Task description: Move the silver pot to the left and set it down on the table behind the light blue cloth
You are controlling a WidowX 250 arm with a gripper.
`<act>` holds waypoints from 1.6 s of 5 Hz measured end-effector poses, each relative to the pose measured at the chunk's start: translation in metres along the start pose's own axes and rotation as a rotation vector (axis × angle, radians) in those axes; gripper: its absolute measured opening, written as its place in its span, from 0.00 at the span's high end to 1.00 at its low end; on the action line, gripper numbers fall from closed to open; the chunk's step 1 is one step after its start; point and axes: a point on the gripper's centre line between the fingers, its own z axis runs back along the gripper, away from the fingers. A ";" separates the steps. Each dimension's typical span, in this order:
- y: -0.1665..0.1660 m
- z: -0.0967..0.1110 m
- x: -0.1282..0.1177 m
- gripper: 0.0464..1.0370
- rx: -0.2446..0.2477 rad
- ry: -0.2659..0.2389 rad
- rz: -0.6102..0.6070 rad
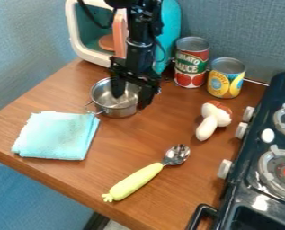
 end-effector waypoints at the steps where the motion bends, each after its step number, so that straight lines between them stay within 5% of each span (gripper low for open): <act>1: -0.003 -0.009 0.001 0.04 -0.018 0.020 -0.004; 2: -0.007 -0.018 0.004 0.08 -0.040 0.020 -0.007; 4: -0.011 -0.027 0.003 0.66 -0.056 0.012 -0.008; 5: -0.011 -0.027 0.002 0.85 -0.055 0.002 0.003; 8: -0.005 -0.014 -0.001 0.95 -0.024 -0.006 -0.005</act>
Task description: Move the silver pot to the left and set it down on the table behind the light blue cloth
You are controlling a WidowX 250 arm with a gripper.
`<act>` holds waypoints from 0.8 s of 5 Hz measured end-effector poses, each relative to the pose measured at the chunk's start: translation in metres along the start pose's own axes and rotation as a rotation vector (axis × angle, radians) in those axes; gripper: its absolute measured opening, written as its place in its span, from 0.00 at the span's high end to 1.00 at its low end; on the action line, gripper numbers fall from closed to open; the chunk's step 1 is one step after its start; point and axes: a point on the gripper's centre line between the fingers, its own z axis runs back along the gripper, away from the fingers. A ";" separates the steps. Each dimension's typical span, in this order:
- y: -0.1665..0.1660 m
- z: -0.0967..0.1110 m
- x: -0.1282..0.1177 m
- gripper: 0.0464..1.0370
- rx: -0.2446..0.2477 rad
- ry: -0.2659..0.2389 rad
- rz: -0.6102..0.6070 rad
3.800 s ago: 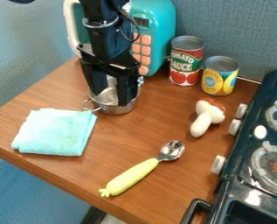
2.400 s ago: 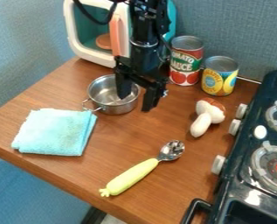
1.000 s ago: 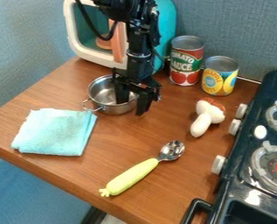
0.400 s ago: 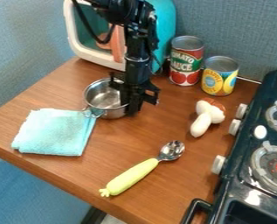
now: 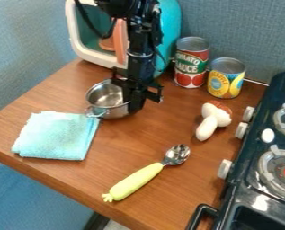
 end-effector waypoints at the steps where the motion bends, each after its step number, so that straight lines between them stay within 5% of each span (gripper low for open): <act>1: 0.011 0.009 -0.004 0.95 0.061 0.043 0.002; 4: 0.069 0.017 -0.013 0.95 0.087 0.101 0.176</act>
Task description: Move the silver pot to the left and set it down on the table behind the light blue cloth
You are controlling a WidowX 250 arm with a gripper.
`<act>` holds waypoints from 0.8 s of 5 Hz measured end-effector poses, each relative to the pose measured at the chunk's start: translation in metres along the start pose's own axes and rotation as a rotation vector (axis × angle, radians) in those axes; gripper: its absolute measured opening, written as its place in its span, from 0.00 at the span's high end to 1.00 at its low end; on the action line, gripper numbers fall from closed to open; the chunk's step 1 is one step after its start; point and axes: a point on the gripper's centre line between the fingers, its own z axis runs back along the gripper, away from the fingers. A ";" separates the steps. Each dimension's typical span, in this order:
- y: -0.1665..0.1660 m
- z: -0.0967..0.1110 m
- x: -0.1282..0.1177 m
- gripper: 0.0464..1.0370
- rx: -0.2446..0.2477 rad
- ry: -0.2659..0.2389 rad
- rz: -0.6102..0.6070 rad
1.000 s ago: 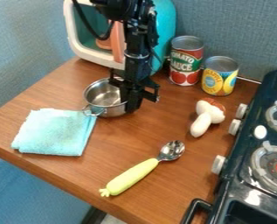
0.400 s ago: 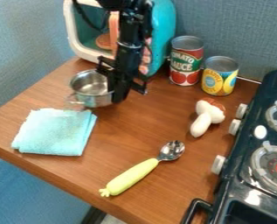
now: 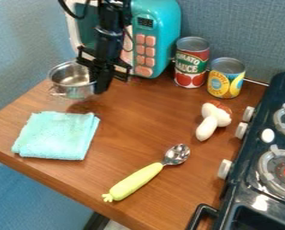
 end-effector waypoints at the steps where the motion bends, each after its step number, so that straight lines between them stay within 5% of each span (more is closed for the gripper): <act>1: 0.013 -0.002 0.007 0.95 -0.014 0.005 0.029; 3: 0.023 -0.021 0.013 0.95 -0.037 0.046 0.052; 4: 0.017 -0.026 0.017 0.95 -0.100 0.018 0.056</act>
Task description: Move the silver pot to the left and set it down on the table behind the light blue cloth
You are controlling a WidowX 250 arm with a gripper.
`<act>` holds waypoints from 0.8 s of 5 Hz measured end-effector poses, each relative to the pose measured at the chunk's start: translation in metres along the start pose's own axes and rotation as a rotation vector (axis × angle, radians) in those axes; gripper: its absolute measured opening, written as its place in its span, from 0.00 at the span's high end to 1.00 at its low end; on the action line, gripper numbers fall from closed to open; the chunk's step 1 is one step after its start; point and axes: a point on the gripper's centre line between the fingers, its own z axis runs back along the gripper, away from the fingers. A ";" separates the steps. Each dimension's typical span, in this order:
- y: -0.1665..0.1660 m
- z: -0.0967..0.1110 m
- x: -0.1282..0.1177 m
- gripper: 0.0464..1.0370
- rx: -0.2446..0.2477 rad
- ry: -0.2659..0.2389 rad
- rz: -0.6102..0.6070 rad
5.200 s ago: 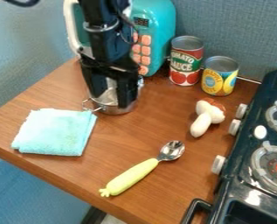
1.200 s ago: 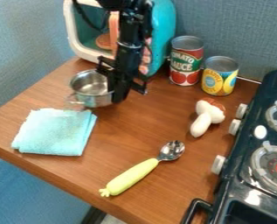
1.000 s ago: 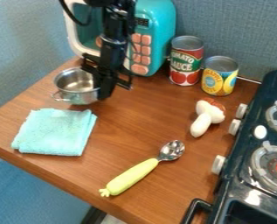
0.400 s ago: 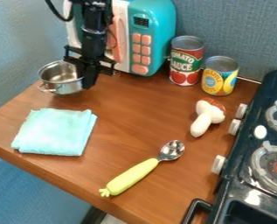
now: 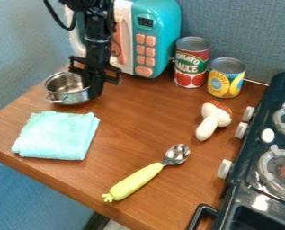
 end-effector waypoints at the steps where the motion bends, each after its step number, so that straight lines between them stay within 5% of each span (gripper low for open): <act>1: 0.002 -0.003 0.001 0.91 -0.033 -0.020 0.031; 2: 0.001 -0.004 -0.004 0.70 -0.113 -0.064 0.055; 3: 0.002 0.028 -0.008 0.37 -0.144 -0.193 0.059; 4: 0.001 0.044 -0.015 0.11 -0.135 -0.258 0.044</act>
